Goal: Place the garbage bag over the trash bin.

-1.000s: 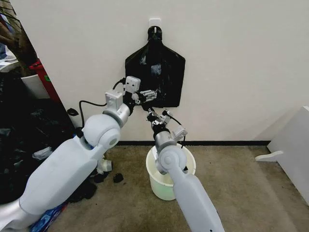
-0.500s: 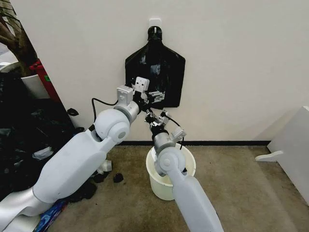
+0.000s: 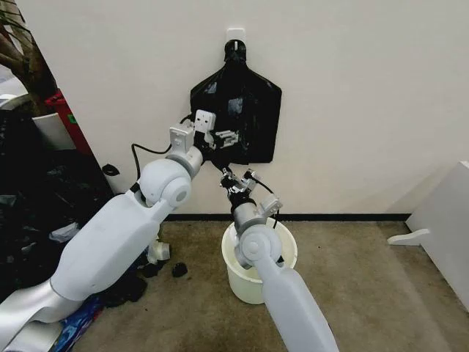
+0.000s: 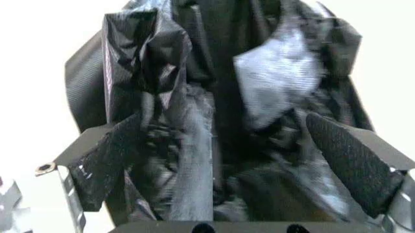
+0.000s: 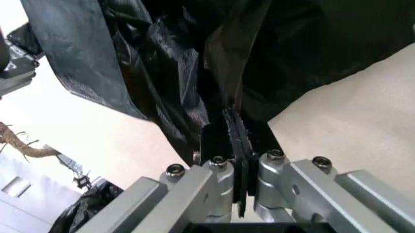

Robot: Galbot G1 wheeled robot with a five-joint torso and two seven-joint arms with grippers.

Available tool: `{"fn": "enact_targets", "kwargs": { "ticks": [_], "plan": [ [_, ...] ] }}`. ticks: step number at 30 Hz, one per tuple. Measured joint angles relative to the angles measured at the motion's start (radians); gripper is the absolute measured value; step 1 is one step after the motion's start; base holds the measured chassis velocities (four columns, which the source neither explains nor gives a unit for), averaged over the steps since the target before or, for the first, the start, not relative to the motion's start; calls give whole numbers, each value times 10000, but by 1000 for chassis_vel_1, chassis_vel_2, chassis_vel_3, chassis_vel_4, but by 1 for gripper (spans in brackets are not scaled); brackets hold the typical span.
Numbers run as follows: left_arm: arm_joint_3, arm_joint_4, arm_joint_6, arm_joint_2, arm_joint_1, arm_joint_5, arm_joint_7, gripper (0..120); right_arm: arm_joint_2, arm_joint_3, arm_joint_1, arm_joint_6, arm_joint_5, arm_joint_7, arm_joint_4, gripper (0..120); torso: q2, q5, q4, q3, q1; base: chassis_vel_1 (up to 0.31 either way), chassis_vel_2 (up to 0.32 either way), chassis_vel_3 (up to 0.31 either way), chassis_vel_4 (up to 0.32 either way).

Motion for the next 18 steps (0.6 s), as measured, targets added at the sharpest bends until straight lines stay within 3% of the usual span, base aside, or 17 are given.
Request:
{"fn": "enact_targets", "kwargs": {
  "ticks": [9,12,18],
  "plan": [
    [-14,495,18,-78,-136,110,-28,100,0,43,0,-1,8,-17,0,0,0,0,1,0,0,0,0,0,0],
    [5,528,-16,-99,-134,94,-16,93,0,60,6,0,7,-18,-20,0,0,0,0,0,0,0,0,0,0],
    [49,512,-144,-99,-90,67,3,68,0,143,15,-6,-4,-13,-73,0,0,0,0,0,0,0,0,0,0]
  ]
}}
